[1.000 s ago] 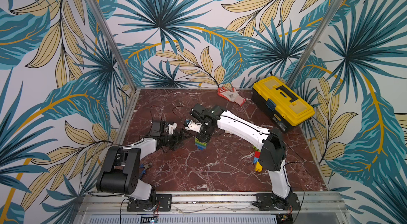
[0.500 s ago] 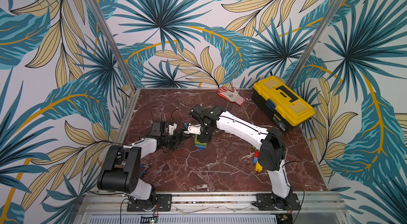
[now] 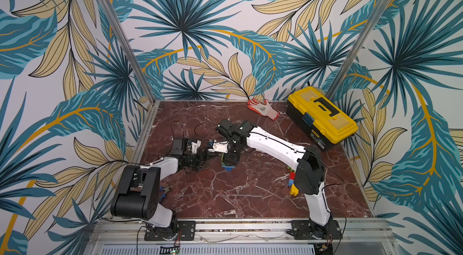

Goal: Assemble a carrot with lego
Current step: Place the lego brick at the center of the board, then pick up the lego brick from the center of the board.

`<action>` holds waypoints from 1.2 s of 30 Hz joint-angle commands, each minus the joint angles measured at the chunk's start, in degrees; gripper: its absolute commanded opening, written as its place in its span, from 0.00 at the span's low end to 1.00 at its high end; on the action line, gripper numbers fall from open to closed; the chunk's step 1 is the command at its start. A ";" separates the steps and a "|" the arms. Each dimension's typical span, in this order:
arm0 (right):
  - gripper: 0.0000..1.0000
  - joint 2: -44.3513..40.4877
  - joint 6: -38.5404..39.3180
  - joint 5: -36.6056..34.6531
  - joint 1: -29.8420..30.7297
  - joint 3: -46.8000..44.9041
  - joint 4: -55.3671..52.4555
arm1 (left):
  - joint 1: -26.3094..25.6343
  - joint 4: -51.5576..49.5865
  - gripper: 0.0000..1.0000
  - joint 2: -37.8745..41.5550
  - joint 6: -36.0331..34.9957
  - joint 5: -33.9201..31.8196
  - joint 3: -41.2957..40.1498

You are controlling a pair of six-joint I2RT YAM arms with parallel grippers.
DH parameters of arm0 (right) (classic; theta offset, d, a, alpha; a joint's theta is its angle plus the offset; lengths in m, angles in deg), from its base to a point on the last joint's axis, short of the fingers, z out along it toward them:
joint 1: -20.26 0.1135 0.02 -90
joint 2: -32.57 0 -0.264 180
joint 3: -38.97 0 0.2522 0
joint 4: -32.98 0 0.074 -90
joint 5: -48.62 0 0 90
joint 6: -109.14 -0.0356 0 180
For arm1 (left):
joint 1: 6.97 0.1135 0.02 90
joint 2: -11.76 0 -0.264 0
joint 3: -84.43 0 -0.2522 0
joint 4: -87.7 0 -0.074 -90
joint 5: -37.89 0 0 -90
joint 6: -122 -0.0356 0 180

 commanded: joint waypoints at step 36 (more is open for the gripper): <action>0.84 -4.86 8.95 8.93 -33.06 -27.41 19.80 | 2.98 -15.58 0.99 6.88 -4.94 -3.69 9.73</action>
